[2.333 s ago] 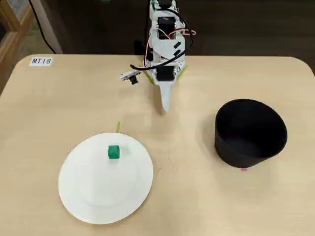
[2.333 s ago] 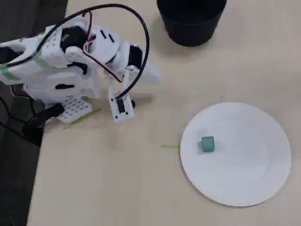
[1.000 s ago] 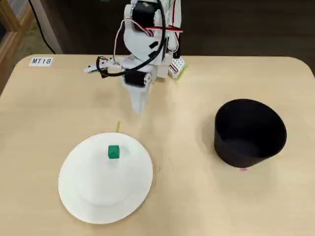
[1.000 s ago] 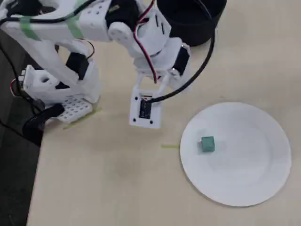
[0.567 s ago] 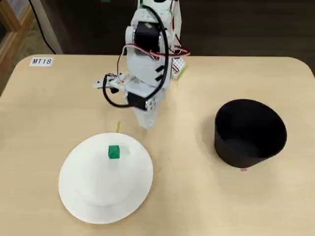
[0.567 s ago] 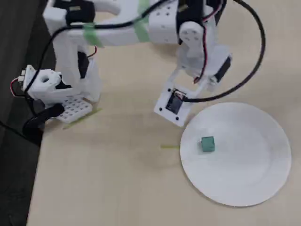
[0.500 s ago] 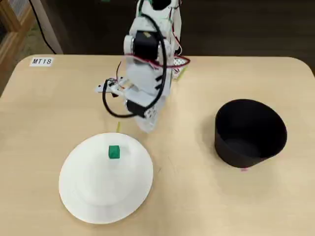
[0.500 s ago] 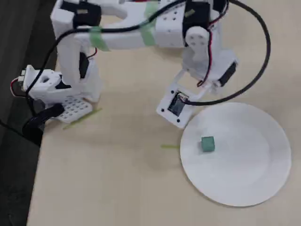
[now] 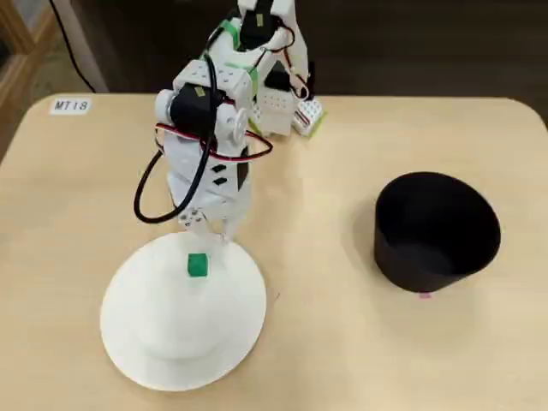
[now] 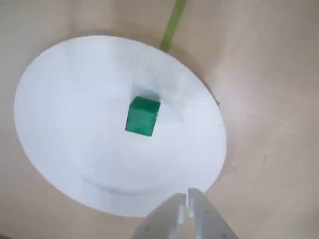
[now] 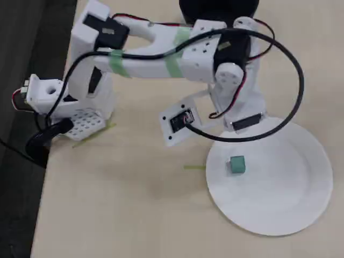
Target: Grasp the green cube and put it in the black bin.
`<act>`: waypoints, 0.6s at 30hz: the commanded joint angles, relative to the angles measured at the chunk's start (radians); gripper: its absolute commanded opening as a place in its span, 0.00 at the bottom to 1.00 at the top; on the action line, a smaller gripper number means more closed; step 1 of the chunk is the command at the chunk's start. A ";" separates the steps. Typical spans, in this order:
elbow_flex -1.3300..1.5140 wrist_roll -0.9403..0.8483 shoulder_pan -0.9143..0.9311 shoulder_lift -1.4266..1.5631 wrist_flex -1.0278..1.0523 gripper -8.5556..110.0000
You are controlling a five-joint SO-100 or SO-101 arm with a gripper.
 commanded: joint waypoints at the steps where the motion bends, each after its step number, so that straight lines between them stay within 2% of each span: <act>1: -0.041 0.054 0.031 0.009 0.032 0.07; 11: -0.037 0.067 0.118 -0.008 0.038 0.07; 14: -0.046 0.002 0.117 -0.038 0.032 0.22; 18: -0.046 -0.049 0.109 -0.063 0.021 0.28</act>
